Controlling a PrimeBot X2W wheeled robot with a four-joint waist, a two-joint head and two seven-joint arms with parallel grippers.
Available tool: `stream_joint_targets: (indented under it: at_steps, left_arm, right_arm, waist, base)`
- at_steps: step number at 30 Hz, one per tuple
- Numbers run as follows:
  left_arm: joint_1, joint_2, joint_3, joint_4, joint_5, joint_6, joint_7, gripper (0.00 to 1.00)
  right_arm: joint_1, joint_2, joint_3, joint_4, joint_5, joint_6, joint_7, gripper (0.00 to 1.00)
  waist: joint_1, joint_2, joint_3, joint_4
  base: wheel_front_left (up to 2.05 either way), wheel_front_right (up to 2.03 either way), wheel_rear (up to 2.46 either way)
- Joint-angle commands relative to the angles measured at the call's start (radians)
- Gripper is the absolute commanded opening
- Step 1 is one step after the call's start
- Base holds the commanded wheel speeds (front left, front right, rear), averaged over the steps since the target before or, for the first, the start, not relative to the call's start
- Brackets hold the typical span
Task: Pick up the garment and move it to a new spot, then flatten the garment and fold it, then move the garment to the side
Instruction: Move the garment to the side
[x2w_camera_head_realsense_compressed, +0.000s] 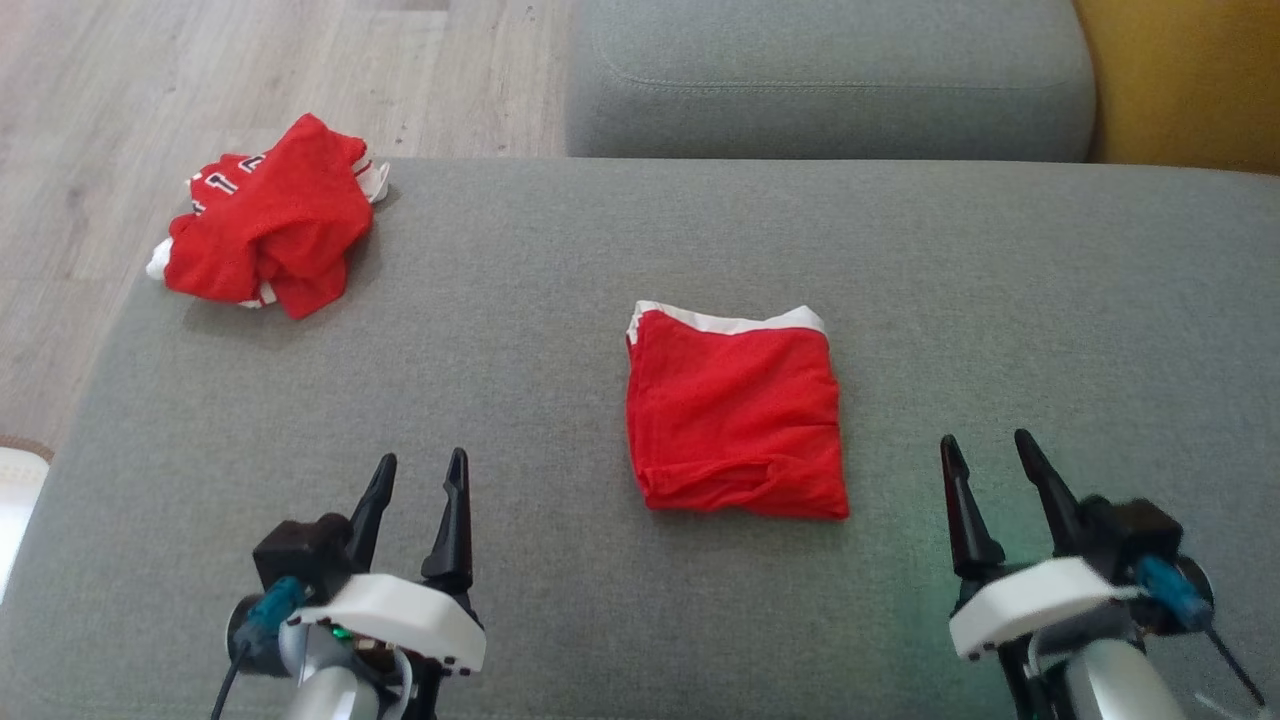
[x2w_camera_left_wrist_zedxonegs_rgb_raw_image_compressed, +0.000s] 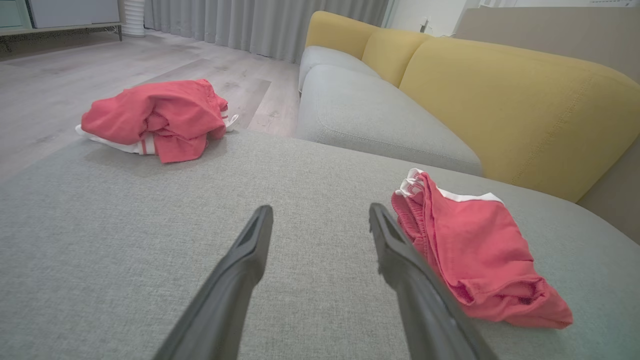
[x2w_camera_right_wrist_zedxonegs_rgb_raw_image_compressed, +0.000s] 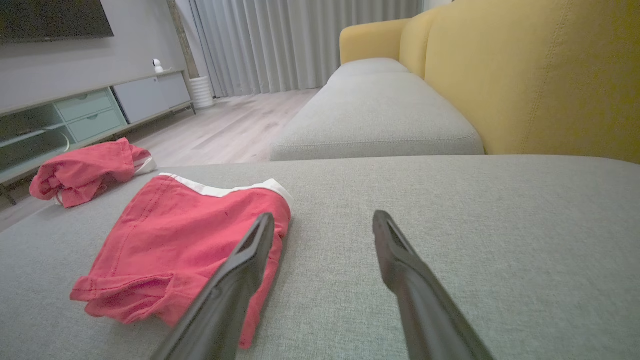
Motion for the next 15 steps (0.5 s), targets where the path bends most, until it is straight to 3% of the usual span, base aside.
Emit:
stream_joint_targets:
  at_steps: [1, 4, 15]
  left_arm:
    - [-0.040, -0.001, 0.041, -0.035, 0.015, -0.008, -0.012, 1.00]
    - [-0.041, -0.003, 0.041, -0.043, 0.018, -0.008, -0.012, 1.00]
    - [-0.049, -0.010, 0.015, -0.079, 0.023, -0.016, -0.012, 1.00]
  right_arm:
    - [-0.074, -0.001, 0.018, -0.029, -0.013, 0.007, 0.026, 1.00]
    - [-0.107, -0.001, 0.019, -0.031, -0.018, 0.007, 0.077, 1.00]
    - [-0.281, -0.011, -0.005, 0.050, 0.053, 0.007, 0.438, 1.00]
  waist:
    - [0.0000, -0.0001, 0.003, 0.007]
    - [0.0000, -0.0001, 0.005, 0.016]
    - [0.0000, -0.0001, 0.039, 0.119]
  base:
    - [0.00, 0.00, 0.00]
    - [0.00, 0.00, 0.00]
    - [0.00, 0.00, 0.00]
